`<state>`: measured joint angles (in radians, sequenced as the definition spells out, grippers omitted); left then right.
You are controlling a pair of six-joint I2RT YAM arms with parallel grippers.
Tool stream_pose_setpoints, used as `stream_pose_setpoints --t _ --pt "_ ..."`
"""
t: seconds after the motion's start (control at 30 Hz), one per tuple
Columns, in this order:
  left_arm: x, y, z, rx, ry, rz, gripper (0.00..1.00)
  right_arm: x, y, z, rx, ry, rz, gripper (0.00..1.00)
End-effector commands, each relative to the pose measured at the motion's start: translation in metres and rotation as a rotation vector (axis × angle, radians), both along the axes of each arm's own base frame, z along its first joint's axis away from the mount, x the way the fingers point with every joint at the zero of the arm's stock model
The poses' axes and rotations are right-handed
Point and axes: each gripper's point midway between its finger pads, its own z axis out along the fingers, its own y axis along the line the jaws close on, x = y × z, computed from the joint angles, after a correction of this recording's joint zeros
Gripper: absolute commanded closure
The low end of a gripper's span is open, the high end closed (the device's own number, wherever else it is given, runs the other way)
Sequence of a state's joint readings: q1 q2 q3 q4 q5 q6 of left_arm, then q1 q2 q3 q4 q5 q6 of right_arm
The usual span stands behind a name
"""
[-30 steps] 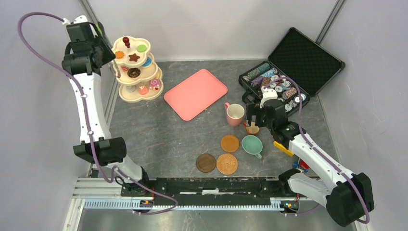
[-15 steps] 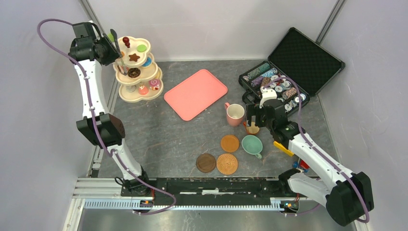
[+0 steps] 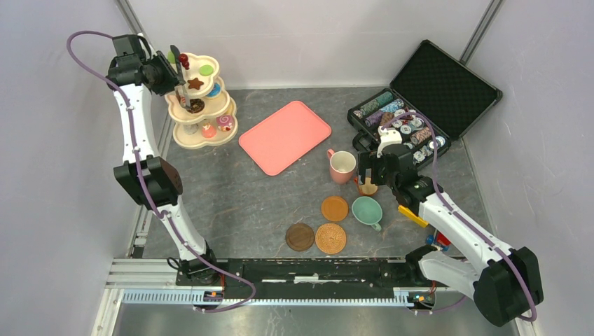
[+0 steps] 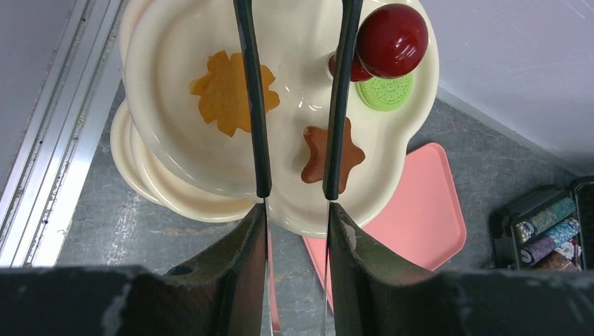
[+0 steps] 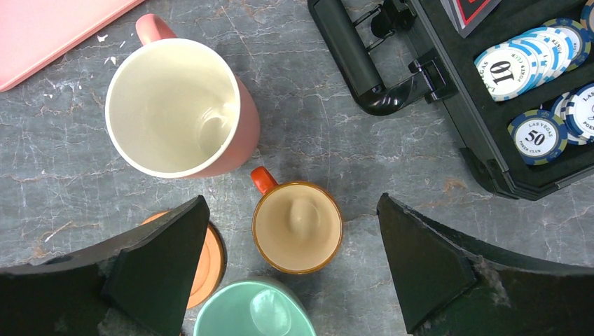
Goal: Serve the afternoon tea
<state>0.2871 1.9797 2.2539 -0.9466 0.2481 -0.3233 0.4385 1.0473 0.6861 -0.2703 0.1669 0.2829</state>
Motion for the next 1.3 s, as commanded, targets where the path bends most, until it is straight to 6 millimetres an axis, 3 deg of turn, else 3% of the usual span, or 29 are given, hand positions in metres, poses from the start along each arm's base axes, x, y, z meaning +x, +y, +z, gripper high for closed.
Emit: stream_pose_setpoints --t 0.0,0.2,0.4,0.63,0.83,1.1,1.27 --pt "0.003 -0.002 0.031 0.002 -0.099 -0.027 0.64 0.011 0.005 0.02 0.023 -0.055 -0.003 0.02" --pt "-0.003 -0.004 0.029 0.01 -0.088 -0.039 0.52 0.011 0.007 0.019 0.032 -0.048 0.002 0.02" --pt "-0.006 -0.005 0.03 0.005 -0.085 -0.038 0.49 0.01 0.007 0.022 0.04 -0.055 0.001 0.02" --pt "-0.017 -0.006 0.044 0.022 -0.107 -0.023 0.48 0.01 0.008 0.022 0.041 -0.055 0.005 0.02" --pt "-0.033 -0.012 0.067 0.017 -0.157 -0.01 0.48 0.01 0.009 0.021 0.043 -0.053 0.007 0.02" --pt "-0.07 -0.034 0.086 -0.024 -0.238 -0.032 0.49 0.01 0.009 0.025 0.047 -0.059 0.008 0.02" --pt "-0.1 -0.084 0.077 -0.015 -0.269 -0.132 0.48 0.011 0.008 0.03 0.051 -0.071 0.002 0.02"
